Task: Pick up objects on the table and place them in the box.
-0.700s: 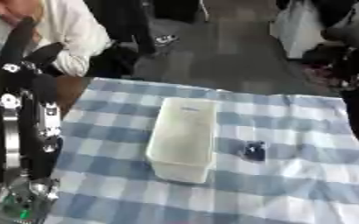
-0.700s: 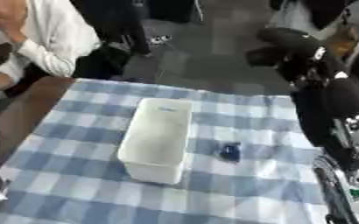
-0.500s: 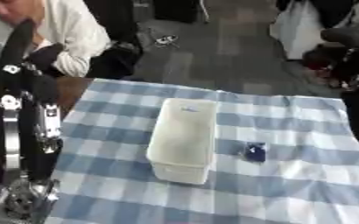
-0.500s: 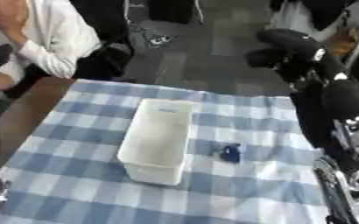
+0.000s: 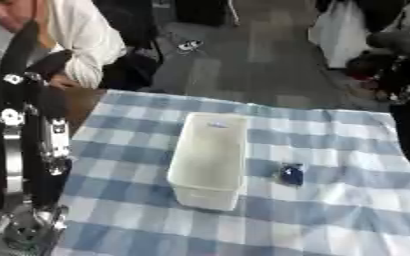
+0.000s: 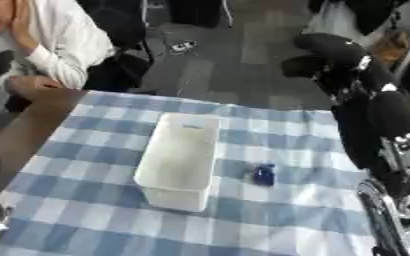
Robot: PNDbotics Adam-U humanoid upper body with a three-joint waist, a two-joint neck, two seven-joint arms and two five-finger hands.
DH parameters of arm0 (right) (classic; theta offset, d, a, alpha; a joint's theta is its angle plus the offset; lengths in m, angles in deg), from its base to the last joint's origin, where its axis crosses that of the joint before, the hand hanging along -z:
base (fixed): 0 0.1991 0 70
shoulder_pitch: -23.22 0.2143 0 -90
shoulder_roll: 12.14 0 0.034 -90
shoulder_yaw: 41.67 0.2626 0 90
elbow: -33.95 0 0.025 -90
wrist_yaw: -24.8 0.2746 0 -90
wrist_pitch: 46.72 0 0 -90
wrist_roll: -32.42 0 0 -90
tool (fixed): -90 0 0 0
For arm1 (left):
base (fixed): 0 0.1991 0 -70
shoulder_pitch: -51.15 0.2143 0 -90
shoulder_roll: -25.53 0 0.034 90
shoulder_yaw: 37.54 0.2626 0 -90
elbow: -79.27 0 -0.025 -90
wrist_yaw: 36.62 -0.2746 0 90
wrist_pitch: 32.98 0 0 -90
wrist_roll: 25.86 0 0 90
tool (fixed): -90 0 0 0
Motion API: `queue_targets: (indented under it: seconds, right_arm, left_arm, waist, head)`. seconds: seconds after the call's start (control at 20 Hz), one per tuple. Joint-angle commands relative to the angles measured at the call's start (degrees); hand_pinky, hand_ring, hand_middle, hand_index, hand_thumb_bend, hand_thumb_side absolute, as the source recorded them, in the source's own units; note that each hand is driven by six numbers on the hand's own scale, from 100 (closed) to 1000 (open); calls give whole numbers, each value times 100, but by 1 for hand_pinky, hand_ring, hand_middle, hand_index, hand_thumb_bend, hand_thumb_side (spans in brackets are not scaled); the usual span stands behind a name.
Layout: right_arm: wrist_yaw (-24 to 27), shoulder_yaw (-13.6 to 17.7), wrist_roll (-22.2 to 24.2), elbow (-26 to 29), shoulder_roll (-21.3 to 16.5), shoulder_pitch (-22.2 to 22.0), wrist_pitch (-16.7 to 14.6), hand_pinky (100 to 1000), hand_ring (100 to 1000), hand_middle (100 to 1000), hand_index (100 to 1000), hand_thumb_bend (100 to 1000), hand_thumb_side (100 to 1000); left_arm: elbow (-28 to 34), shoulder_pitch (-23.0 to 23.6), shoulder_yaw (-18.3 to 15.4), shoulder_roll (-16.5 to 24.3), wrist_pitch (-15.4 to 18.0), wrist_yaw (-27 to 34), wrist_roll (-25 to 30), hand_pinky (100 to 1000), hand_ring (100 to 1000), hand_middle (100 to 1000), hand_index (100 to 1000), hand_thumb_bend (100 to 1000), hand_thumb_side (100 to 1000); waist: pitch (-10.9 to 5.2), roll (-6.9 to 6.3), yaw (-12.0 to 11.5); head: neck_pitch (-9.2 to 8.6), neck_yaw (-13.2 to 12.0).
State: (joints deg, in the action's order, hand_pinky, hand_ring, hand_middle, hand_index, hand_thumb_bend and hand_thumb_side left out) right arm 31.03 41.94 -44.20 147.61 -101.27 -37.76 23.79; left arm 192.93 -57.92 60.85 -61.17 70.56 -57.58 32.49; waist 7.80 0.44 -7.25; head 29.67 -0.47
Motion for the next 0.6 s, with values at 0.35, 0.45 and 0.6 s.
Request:
queue_targets:
  seconds: [0.35, 0.45, 0.6]
  right_arm:
    - [-1498, -324, 83, -508, -800, 836, -242, 782, 722, 802, 762, 411, 1000]
    - [-2106, -505, 87, -1198, -1007, 1163, -551, 784, 720, 814, 763, 433, 1000]
    - [-2887, -672, -62, -2222, -1183, 1567, -1064, 775, 709, 823, 751, 451, 1000]
  left_arm:
    - [93, -29, -35, 38, -52, -11, -9, 858, 777, 978, 986, 100, 868]
    - [93, -21, -26, 43, -54, -6, 2, 858, 777, 978, 986, 100, 868]
    - [93, -24, -22, 44, -49, -2, 9, 859, 777, 978, 986, 100, 868]
  waist:
    - [-139, -18, -73]
    - [-154, 1, -94]
    - [-165, 22, -125]
  head:
    - [-263, 33]
    - [-242, 41]
    - [-183, -36]
